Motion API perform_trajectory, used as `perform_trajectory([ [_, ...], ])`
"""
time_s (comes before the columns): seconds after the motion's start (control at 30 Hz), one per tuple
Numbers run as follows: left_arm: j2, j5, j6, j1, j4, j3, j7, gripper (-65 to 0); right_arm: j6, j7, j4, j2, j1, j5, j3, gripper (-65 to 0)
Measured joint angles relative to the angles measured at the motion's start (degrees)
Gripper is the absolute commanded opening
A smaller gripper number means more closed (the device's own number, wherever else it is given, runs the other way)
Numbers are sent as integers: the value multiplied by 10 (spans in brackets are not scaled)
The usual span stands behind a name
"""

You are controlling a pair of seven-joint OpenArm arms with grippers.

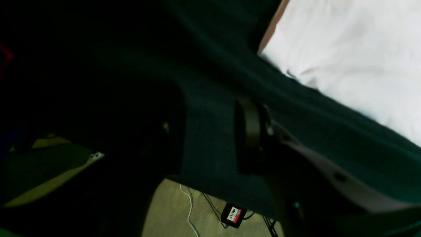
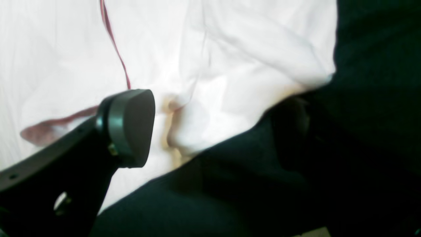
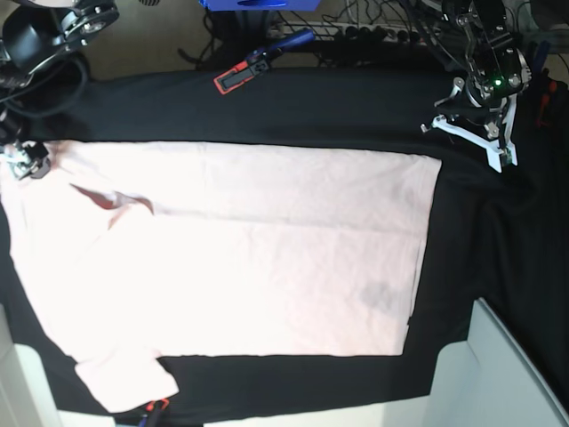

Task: Fold the T-shirt properly
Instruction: 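Grasp the shirt corner with the left gripper and pull it outward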

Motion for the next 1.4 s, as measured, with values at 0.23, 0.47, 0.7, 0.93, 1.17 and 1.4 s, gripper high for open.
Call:
perform_trajectory([
  [0.23, 3, -19, 0, -3, -7, 4, -2, -401, 0, -1, 0, -2, -1, -1, 0, -245],
  [0.47, -9, -129, 0, -5, -71, 0, -4, -401, 0, -3, -2, -2, -1, -1, 0, -306],
  [0.7, -7, -172, 0, -27, -87, 0, -3, -400, 0, -10, -3, -2, -2, -1, 0, -306],
  [0.93, -15, -180, -3, -36, -38, -11, -4, -400, 0, -20, -3, 0, -2, -1, 0, -306],
  [1.17, -26, -170, 0, -88, -113, -61, -2, -400, 0, -20, -3, -2, -2, -1, 0, -306],
  [1.4, -42, -172, 0, -145, -199, -59, -9, -400, 0, -20, -3, -2, -2, -1, 0, -306],
])
